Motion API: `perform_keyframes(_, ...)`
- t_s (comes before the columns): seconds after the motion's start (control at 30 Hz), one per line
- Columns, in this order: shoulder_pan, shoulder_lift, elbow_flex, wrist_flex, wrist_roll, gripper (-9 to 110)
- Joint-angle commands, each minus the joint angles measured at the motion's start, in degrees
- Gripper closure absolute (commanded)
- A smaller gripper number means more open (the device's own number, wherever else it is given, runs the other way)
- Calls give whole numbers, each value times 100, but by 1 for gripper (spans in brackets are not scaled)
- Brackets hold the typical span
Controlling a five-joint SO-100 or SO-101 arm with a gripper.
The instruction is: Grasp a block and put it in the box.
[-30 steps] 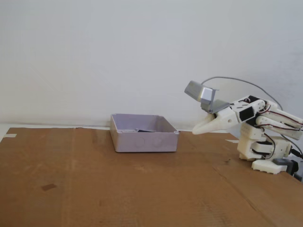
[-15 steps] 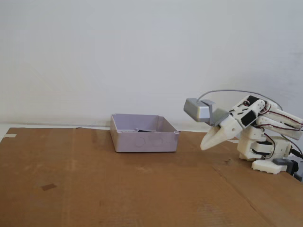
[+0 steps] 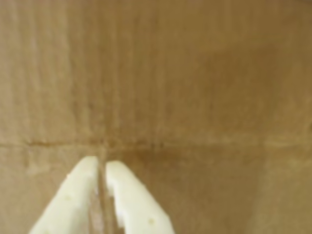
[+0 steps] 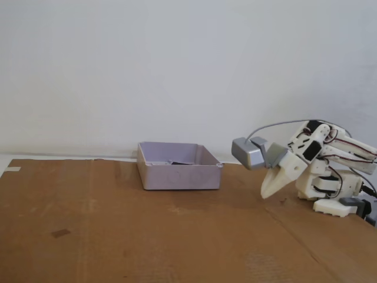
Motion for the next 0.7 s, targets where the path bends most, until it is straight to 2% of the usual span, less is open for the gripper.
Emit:
perform_keyframes(0.0,18,290,255,255,-35,101)
perform_keyframes(0.43,18,290,255,1485,0,101)
perform_keyframes(0.67,35,290,255,1503,-44,101)
